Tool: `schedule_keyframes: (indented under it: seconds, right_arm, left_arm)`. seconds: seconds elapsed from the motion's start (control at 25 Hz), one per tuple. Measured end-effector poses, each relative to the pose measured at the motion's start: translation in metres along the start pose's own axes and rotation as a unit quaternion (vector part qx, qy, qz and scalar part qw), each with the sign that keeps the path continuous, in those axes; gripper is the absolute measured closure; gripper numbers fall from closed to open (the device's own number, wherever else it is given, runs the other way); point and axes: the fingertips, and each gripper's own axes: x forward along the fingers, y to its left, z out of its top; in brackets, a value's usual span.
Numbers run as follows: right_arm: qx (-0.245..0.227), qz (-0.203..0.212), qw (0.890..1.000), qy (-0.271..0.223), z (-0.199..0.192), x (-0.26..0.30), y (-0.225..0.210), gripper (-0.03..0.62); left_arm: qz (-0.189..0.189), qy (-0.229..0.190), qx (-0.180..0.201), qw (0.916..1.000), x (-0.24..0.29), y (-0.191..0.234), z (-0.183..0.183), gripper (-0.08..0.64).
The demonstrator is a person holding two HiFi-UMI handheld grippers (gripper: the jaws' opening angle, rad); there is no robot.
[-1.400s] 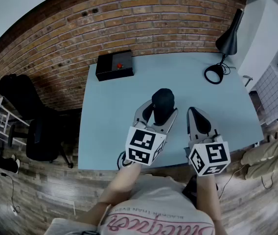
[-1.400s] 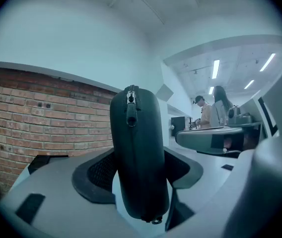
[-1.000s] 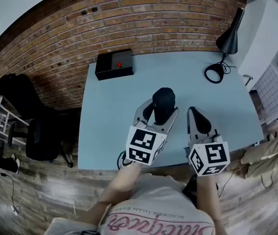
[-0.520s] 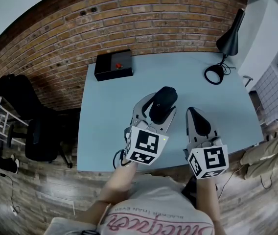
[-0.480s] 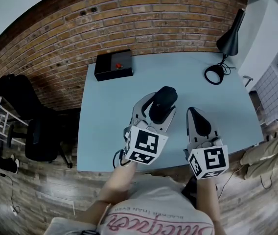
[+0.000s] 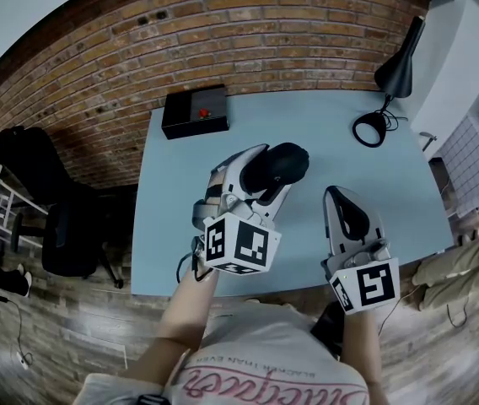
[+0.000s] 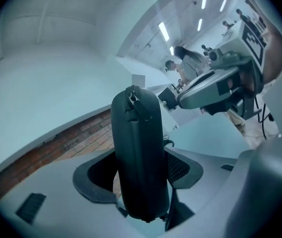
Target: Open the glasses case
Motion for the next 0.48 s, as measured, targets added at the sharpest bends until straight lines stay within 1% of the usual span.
schedule_keyframes:
  seconds: [0.16, 0.24, 0.4, 0.48]
  right_arm:
    - [0.004, 0.012, 1.0, -0.008, 0.001, 0.001, 0.006, 0.574]
    - [0.005, 0.021, 1.0, -0.012, 0.003, 0.001, 0.011, 0.574]
    - [0.008, 0.049, 0.999, -0.014, 0.004, 0.005, 0.025, 0.574]
    - [0.008, 0.063, 0.998, -0.009, 0.003, 0.007, 0.032, 0.574]
  left_arm:
    - [0.022, -0.006, 0.06, 0.9979, -0.001, 0.011, 0.006, 0.281]
    - [0.029, -0.008, 0.095, 0.9951, -0.002, 0.012, 0.007, 0.279]
    - [0.042, -0.013, 0.173, 0.984, -0.001, 0.011, 0.009, 0.279]
    - [0.05, -0.019, 0.194, 0.9796, -0.001, 0.012, 0.011, 0.279]
